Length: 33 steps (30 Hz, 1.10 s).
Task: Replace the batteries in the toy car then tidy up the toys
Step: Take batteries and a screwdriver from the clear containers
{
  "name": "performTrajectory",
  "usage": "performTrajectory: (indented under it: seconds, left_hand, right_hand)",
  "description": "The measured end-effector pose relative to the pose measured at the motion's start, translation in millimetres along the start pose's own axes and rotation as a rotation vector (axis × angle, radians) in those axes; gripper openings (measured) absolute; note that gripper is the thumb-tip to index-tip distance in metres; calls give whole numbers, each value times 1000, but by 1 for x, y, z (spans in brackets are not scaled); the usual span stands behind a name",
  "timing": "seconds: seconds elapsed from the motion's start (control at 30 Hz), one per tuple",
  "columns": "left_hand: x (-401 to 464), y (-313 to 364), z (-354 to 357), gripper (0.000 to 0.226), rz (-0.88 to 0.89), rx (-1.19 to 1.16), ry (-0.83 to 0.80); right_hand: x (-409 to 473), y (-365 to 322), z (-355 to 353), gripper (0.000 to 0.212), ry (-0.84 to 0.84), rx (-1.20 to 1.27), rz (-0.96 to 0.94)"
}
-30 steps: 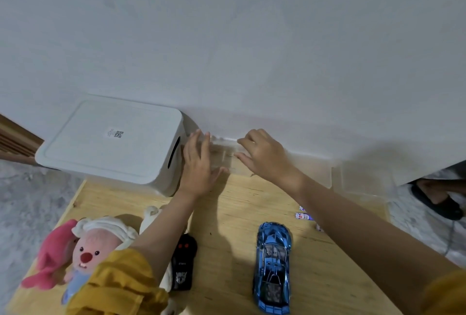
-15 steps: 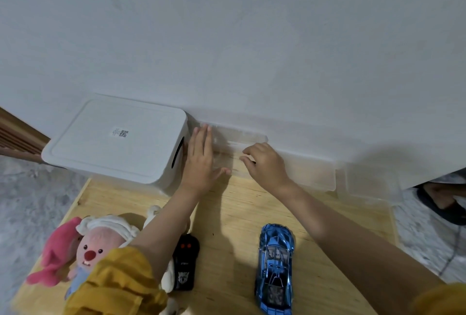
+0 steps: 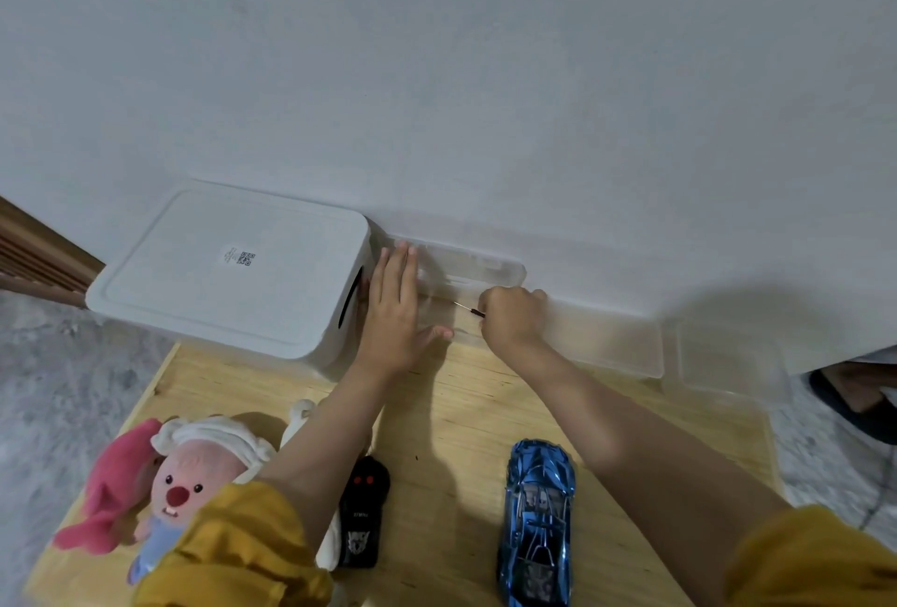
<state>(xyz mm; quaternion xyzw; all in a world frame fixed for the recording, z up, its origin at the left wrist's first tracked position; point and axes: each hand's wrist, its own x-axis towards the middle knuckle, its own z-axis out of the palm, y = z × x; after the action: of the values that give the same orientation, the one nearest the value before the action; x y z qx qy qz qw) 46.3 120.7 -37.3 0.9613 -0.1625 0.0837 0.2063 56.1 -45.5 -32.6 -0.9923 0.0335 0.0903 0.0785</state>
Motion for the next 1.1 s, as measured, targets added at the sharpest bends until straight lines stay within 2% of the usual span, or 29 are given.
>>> performTrajectory:
  seconds: [0.1,0.33,0.47,0.6,0.87,1.1]
  left_hand:
    - [0,-1,1,119,2,7,2]
    - [-3,4,-1,118,-25,29,-4]
    - [-6,13,-6,115,-82,123,-28]
    - [-13,27,-8,114,-159,158,-76]
    - [-39,52,-13,90,-207,79,-90]
    - [-98,100,-14,79,-198,-96,-186]
  right_hand:
    - [-1,1,2,29,15,36,-1]
    - [-19,10,-8,24,155,216,-70]
    - [-39,12,-15,26,278,277,-148]
    - [-61,17,-18,31,308,330,-171]
    - [-124,44,-15,16,376,587,-83]
    - [-195,67,7,13,367,716,118]
